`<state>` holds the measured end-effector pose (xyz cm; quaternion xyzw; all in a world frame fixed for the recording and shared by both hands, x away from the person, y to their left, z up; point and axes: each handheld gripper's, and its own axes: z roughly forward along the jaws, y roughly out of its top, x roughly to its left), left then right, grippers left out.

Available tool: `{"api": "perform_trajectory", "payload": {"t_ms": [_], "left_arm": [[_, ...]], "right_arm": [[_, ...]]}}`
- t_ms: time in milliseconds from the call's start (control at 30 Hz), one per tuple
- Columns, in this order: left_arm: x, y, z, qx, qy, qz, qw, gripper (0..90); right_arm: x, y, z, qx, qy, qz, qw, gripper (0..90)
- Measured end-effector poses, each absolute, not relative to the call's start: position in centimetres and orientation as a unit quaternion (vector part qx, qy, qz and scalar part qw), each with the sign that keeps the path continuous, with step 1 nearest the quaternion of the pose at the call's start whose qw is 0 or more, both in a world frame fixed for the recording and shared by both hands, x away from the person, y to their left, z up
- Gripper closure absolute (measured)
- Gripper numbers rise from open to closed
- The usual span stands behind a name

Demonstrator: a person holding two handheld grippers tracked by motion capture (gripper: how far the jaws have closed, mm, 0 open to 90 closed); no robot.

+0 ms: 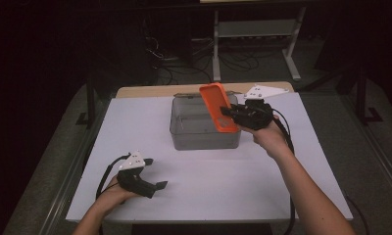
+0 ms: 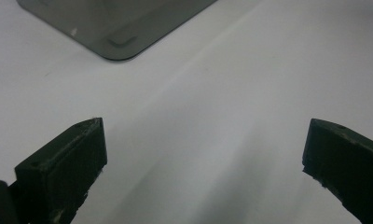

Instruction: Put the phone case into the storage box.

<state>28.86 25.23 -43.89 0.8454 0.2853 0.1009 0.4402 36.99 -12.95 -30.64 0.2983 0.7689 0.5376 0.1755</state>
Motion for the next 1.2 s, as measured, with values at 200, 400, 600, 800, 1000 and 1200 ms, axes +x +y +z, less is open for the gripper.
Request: {"api": "perform_trajectory", "payload": {"t_ms": [200, 400, 600, 800, 1000, 1200], "left_arm": [[28.9, 25.3, -43.9, 0.845, 0.285, 0.100, 0.440, 0.0], [28.8, 25.3, -43.8, 0.844, 0.286, 0.100, 0.442, 0.0], [28.9, 25.6, -43.7, 0.842, 0.288, 0.101, 0.444, 0.0], [28.8, 25.6, -43.7, 0.841, 0.289, 0.102, 0.447, 0.0], [28.8, 25.7, -43.6, 0.840, 0.291, 0.102, 0.446, 0.0], [28.8, 25.7, -43.6, 0.840, 0.290, 0.102, 0.447, 0.0]], "right_arm": [[37.9, -12.7, -30.3, 0.303, 0.767, 0.536, 0.181, 78.7], [39.1, -12.4, -30.2, 0.309, 0.772, 0.524, 0.185, 78.7], [40.4, -12.0, -30.3, 0.314, 0.781, 0.507, 0.186, 78.6], [41.4, -11.5, -30.7, 0.315, 0.795, 0.486, 0.180, 78.6], [42.3, -10.6, -31.2, 0.317, 0.817, 0.450, 0.168, 78.6], [43.2, -9.6, -31.4, 0.321, 0.835, 0.418, 0.156, 78.6]]}}
